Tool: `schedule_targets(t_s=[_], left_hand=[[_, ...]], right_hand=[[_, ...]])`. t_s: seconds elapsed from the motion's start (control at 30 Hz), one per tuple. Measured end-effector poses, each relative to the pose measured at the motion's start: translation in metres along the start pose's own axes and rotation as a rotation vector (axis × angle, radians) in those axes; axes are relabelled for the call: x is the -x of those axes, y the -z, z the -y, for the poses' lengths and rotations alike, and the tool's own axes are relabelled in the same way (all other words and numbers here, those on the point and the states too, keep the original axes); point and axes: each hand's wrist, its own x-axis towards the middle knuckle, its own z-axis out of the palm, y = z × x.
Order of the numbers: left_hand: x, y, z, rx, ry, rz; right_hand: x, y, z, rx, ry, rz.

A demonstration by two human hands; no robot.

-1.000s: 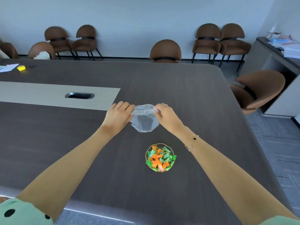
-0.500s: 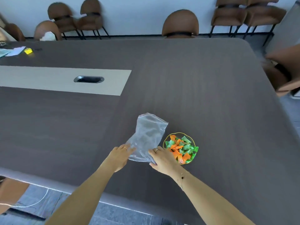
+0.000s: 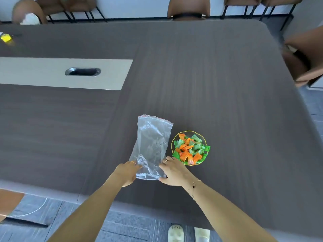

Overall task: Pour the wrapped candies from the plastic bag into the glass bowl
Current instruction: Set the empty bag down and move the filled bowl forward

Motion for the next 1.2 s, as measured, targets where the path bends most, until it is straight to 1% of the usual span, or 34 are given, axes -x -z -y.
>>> schedule_targets(t_s=[0.07, 0.17, 0.23, 0.33, 0.4, 0.43, 0.5, 0.57, 0.67, 0.77, 0.93, 1.07, 1.2], left_hand=[[0.0, 0.015, -0.001, -0.009, 0.001, -0.112], [-0.004, 0.045, -0.008, 0.136, -0.024, -0.285], [-0.01, 0.063, -0.02, 0.276, -0.04, -0.367], [-0.028, 0.083, -0.052, 0.503, -0.045, -0.431], [-0.044, 0.088, -0.073, 0.614, -0.03, -0.423], [-0.051, 0.088, -0.083, 0.614, -0.033, -0.413], [-0.064, 0.081, -0.097, 0.566, -0.036, -0.385], [-0.075, 0.072, -0.104, 0.485, -0.029, -0.347], [-0.087, 0.061, -0.107, 0.39, 0.017, -0.31], [-0.096, 0.056, -0.107, 0.434, 0.065, -0.312], [-0.106, 0.051, -0.109, 0.601, 0.067, -0.286], [-0.113, 0.044, -0.111, 0.685, 0.075, -0.311], [-0.118, 0.047, -0.115, 0.865, 0.101, -0.277]], right_hand=[[0.003, 0.011, -0.009, -0.035, -0.002, -0.065], [0.01, 0.039, -0.034, -0.079, -0.073, -0.191], [0.021, 0.057, -0.053, -0.137, -0.186, -0.259], [0.043, 0.069, -0.083, -0.257, -0.428, -0.286], [0.058, 0.062, -0.101, -0.349, -0.598, -0.262], [0.065, 0.056, -0.108, -0.394, -0.668, -0.241], [0.075, 0.042, -0.117, -0.471, -0.766, -0.186], [0.08, 0.026, -0.121, -0.511, -0.824, -0.13], [0.077, 0.009, -0.122, -0.52, -0.877, -0.087], [0.068, 0.003, -0.123, -0.584, -0.915, -0.092], [0.058, -0.004, -0.125, -0.613, -0.916, -0.11], [0.051, -0.006, -0.128, -0.632, -0.926, -0.109], [0.044, -0.008, -0.133, -0.734, -1.005, -0.152]])
